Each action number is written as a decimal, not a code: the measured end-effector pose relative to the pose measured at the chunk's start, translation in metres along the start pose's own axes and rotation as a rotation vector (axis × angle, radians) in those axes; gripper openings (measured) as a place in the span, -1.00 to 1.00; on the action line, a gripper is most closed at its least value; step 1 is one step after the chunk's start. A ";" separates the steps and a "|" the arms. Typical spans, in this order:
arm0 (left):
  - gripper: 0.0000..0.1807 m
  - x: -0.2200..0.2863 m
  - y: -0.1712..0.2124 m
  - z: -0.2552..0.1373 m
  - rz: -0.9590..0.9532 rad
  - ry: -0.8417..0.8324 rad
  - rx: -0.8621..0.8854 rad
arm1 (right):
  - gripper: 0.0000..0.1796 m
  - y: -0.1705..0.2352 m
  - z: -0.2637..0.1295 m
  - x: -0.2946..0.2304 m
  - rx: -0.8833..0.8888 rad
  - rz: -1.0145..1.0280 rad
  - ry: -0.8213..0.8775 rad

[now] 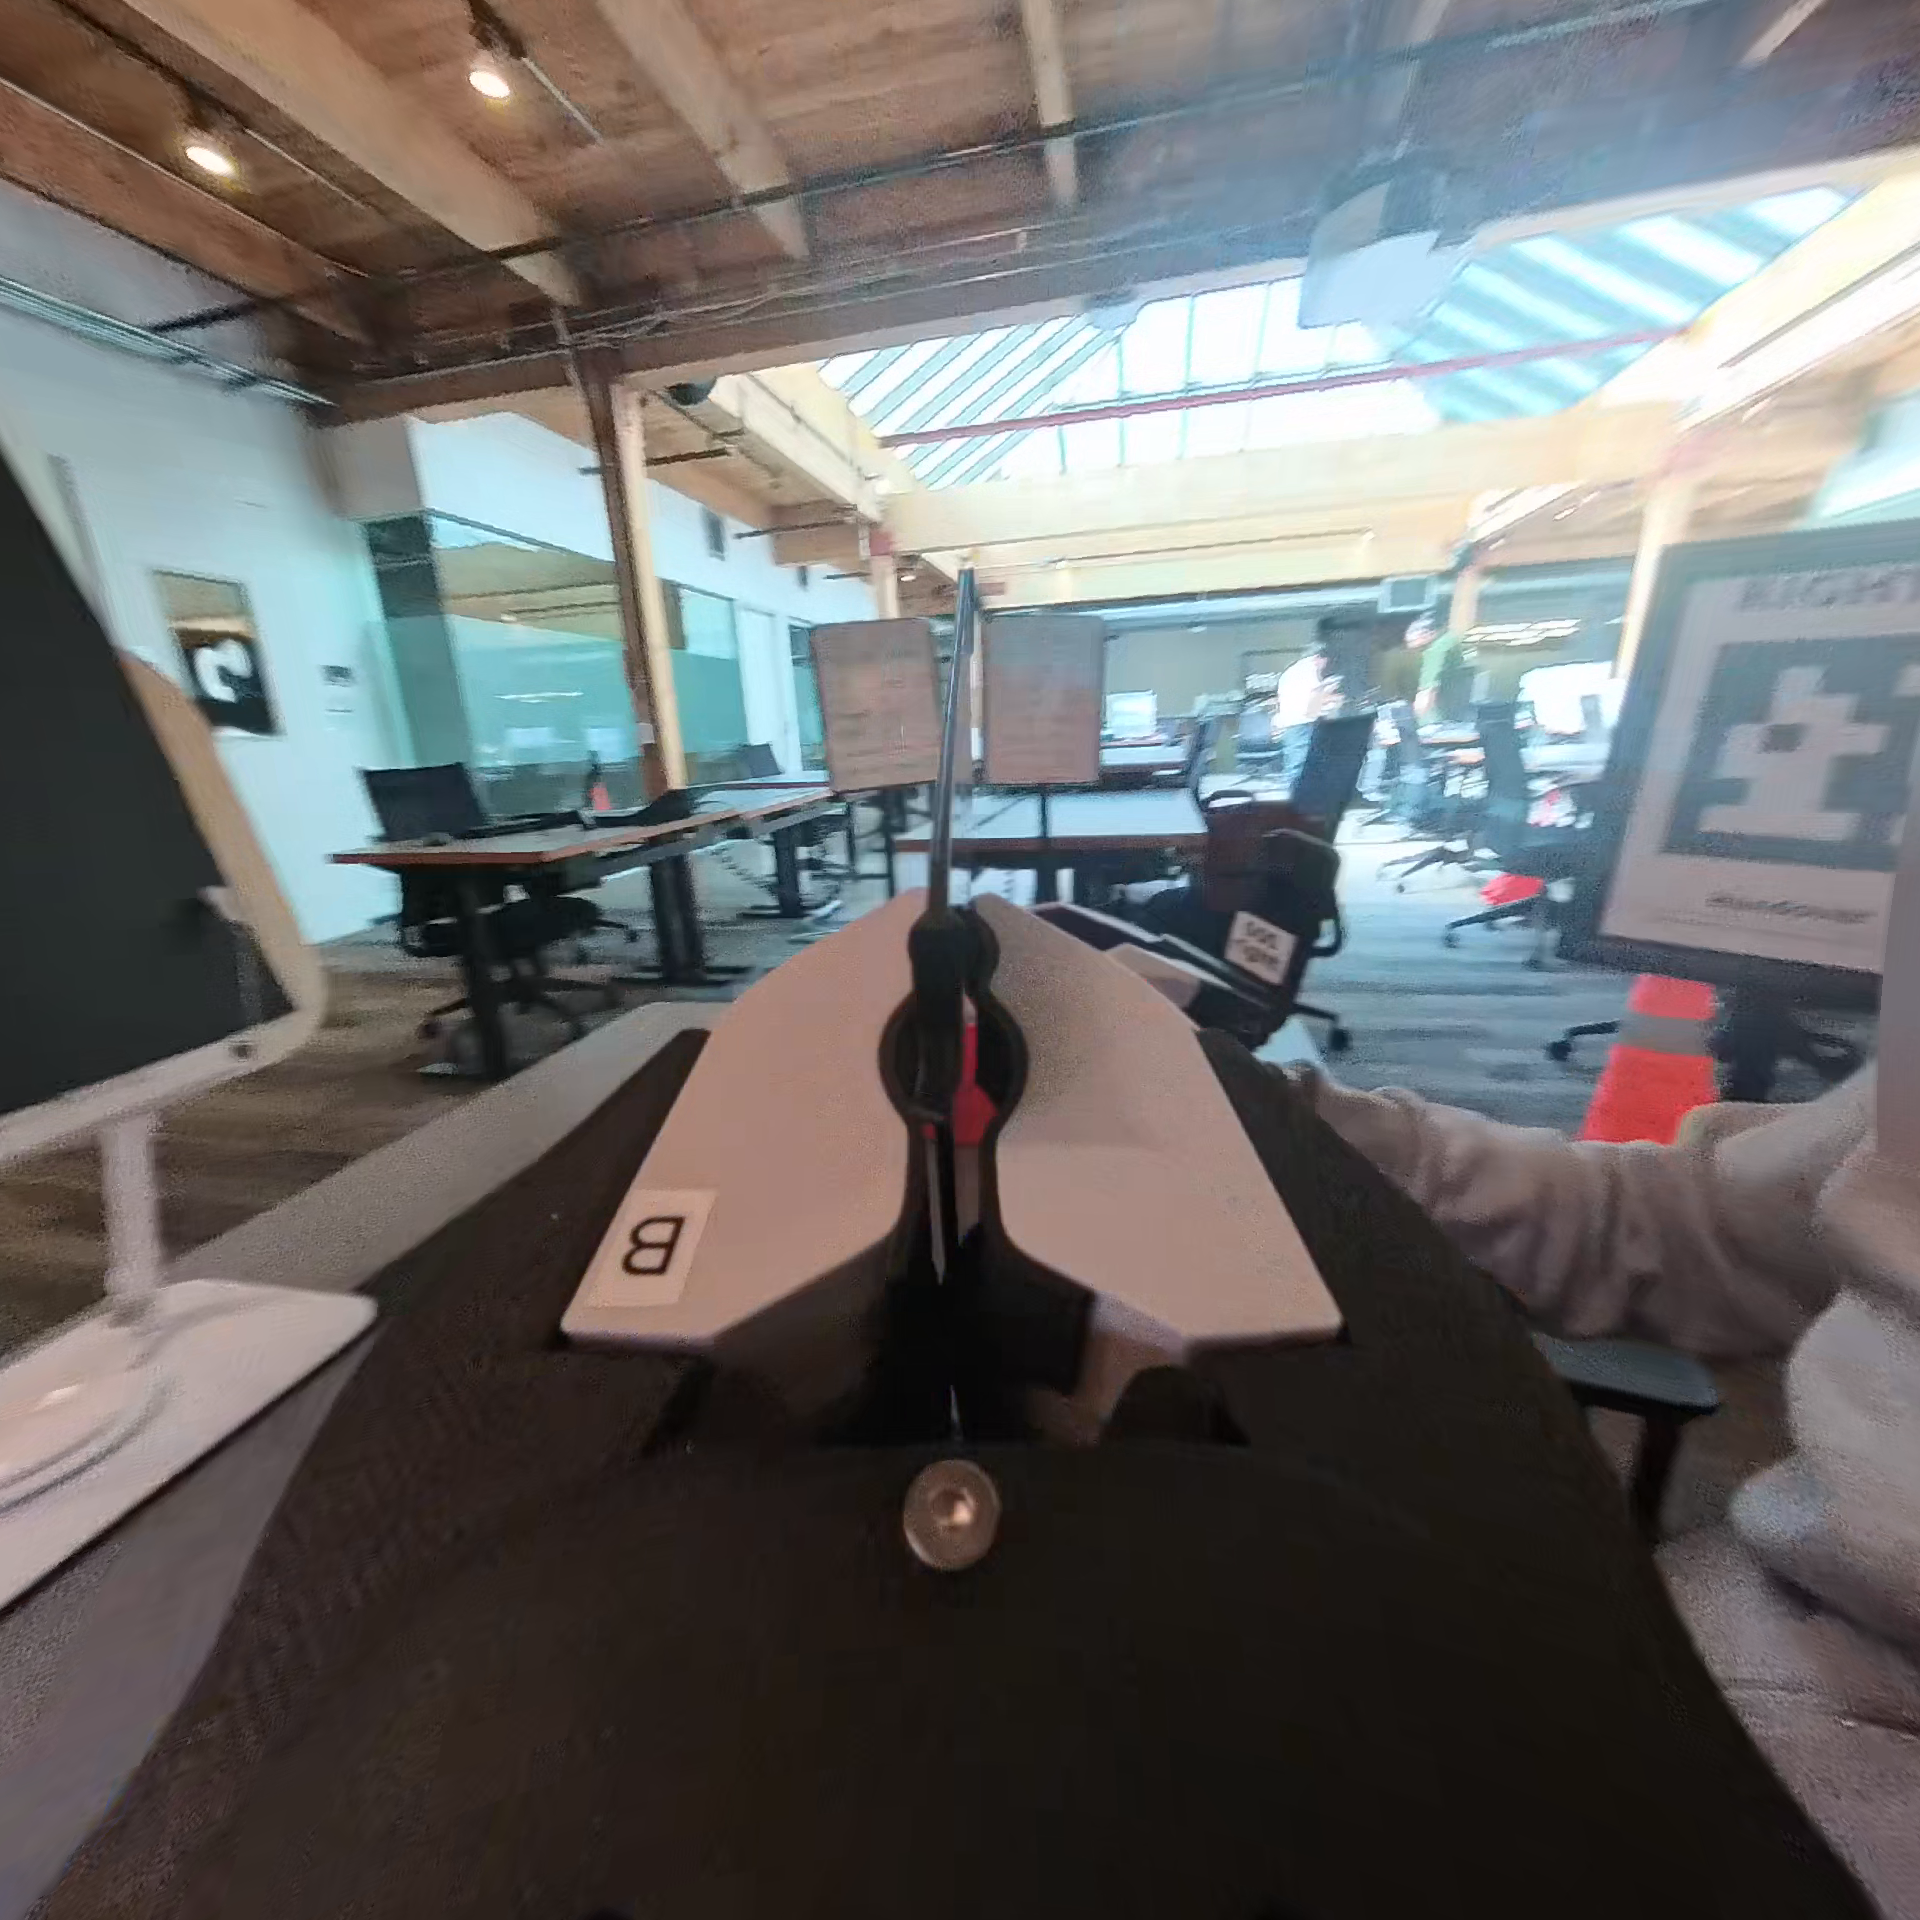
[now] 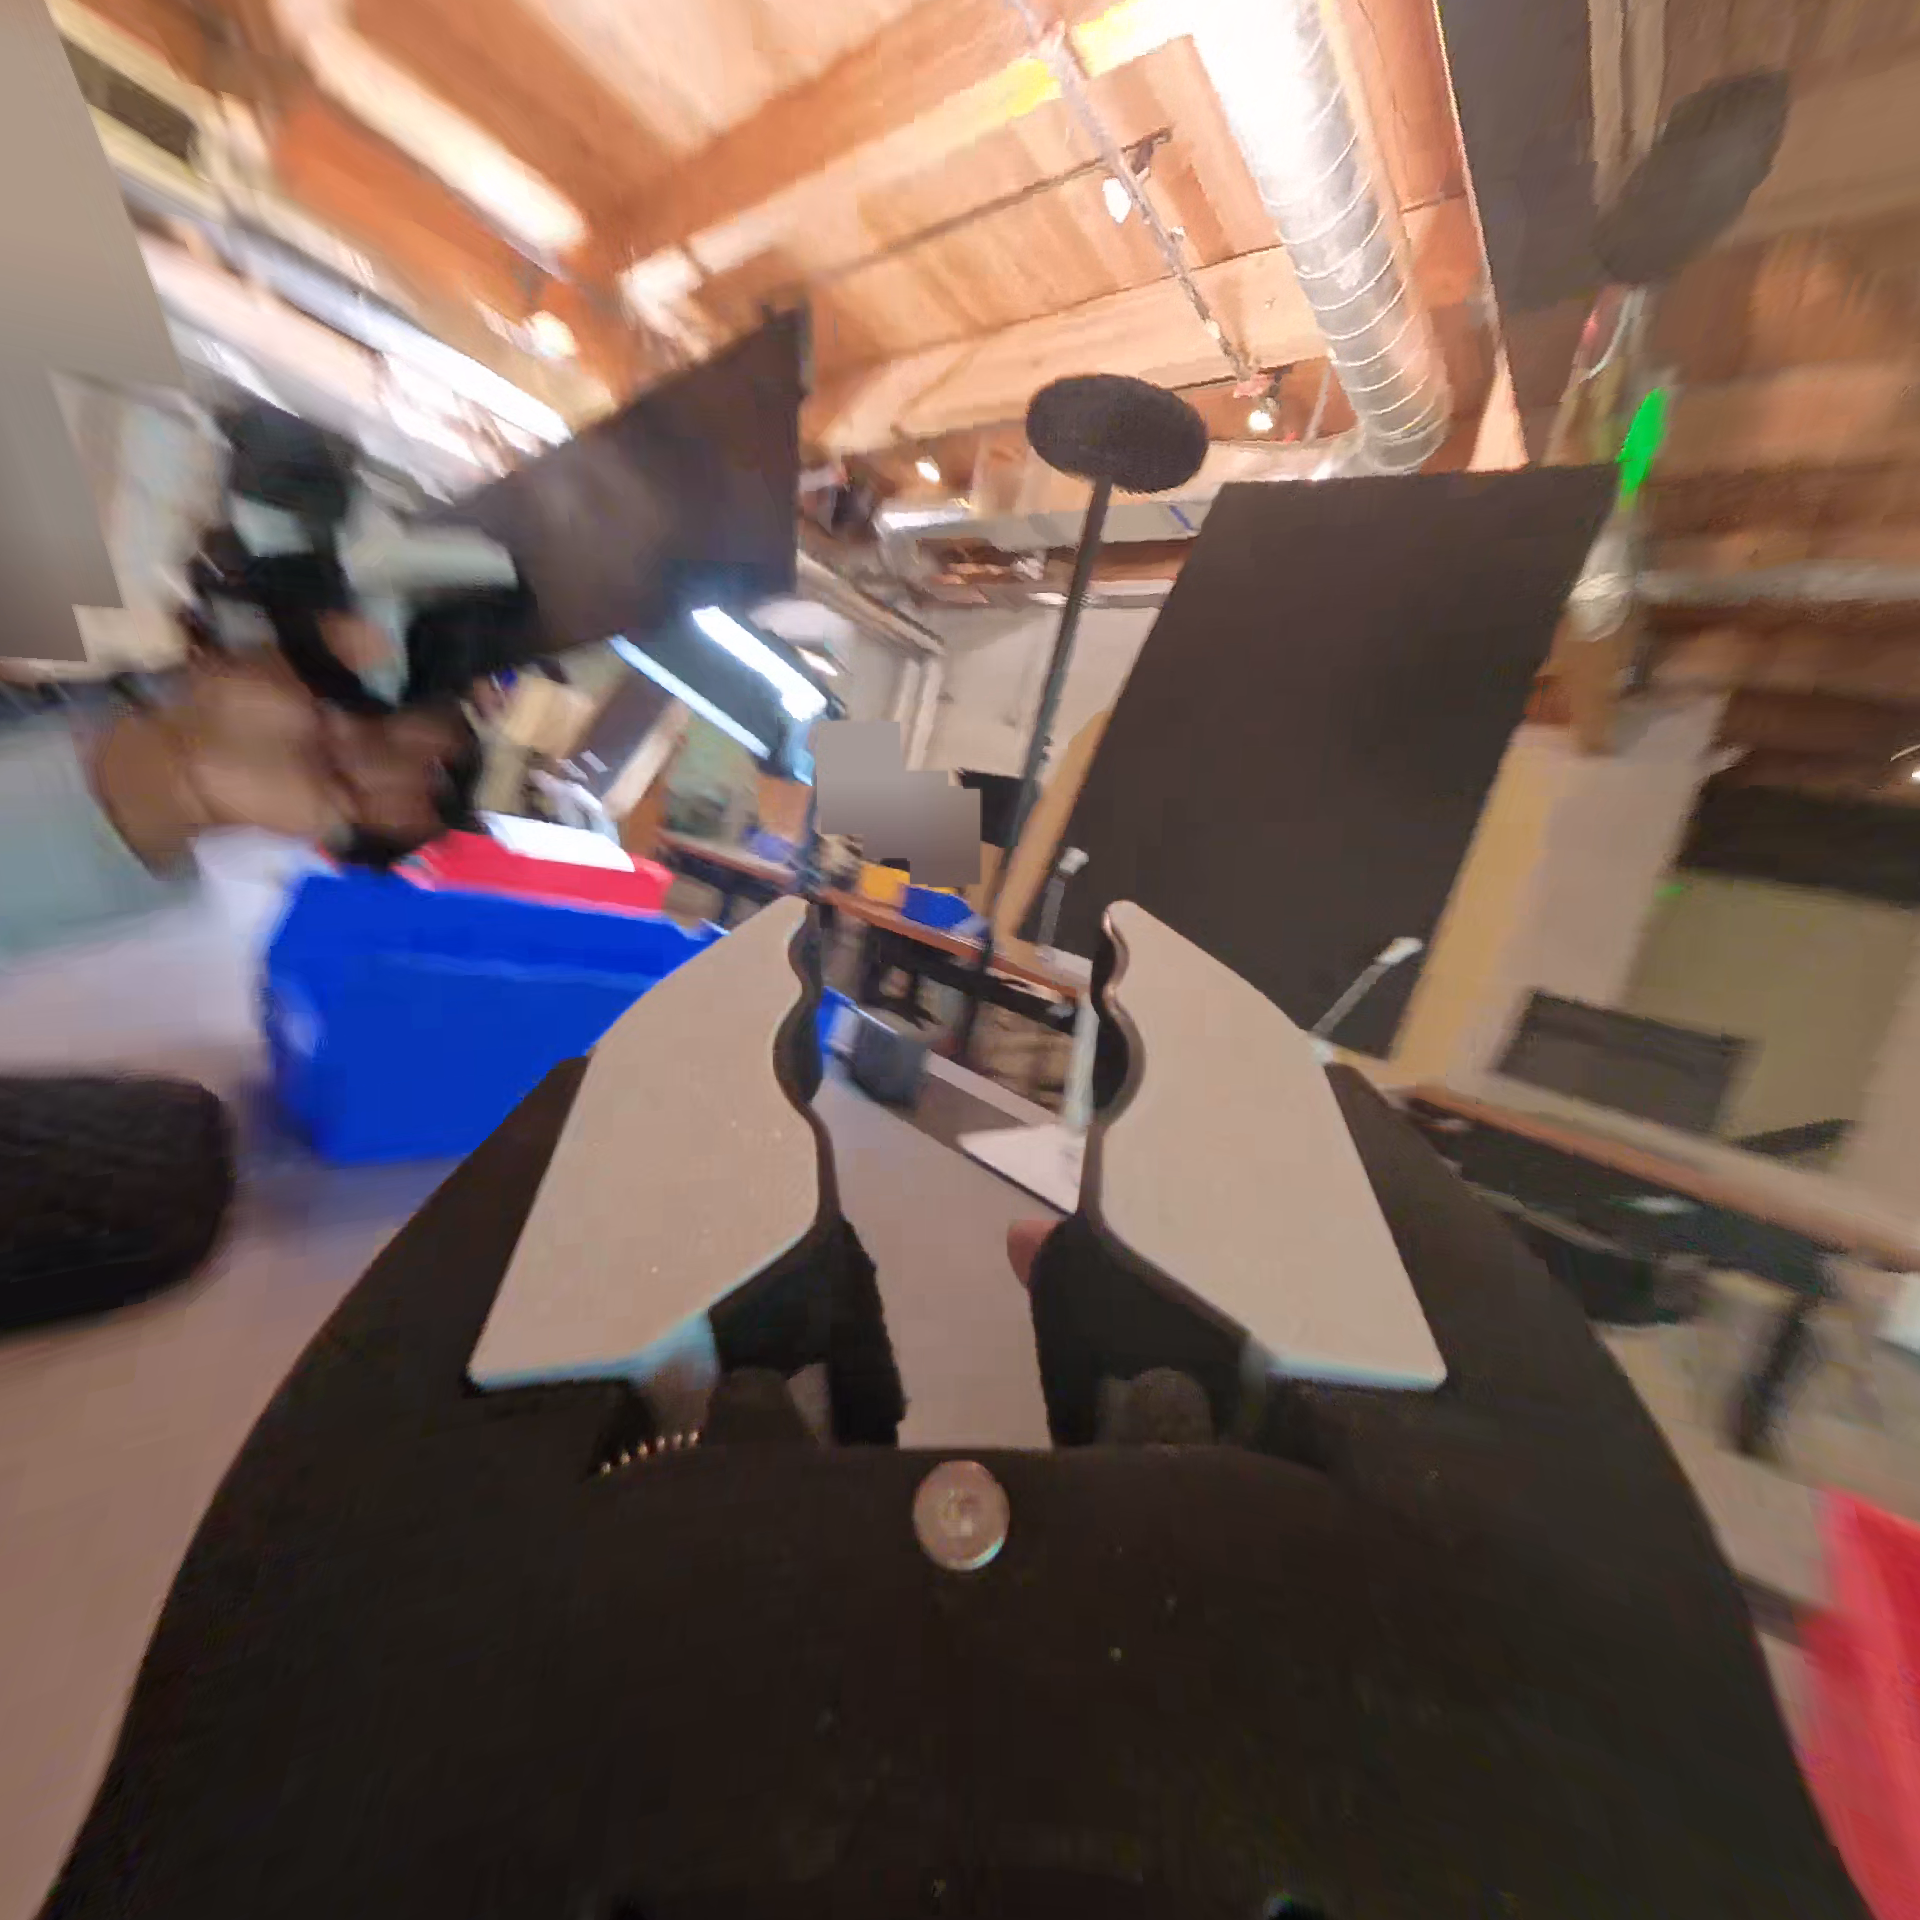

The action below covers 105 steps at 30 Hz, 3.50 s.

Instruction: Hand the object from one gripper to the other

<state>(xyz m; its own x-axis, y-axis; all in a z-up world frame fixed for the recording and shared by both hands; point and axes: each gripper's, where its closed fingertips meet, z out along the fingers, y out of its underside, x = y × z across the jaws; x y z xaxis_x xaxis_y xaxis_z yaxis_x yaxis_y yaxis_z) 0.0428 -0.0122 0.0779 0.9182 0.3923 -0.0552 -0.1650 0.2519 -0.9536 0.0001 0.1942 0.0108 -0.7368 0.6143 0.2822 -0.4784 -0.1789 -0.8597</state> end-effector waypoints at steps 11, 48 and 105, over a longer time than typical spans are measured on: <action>-0.98 0.030 0.080 0.066 -0.326 0.179 0.001 | -0.30 -0.019 0.041 -0.027 0.403 0.756 -0.265; -0.93 0.058 0.153 0.074 -0.105 0.261 -0.382 | -0.98 0.015 0.036 -0.070 -0.080 0.815 -0.558; -0.97 0.043 0.118 0.075 -0.334 0.203 -0.072 | -0.99 0.011 0.039 -0.076 -0.095 0.680 -0.511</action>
<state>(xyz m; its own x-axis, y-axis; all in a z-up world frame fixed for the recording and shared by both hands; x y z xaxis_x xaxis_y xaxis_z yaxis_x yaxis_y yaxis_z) 0.0364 0.1005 -0.0150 0.9707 0.1145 0.2111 0.1740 0.2709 -0.9468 0.0320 0.1155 -0.0031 -0.9851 -0.0294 -0.1696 0.1705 -0.3040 -0.9373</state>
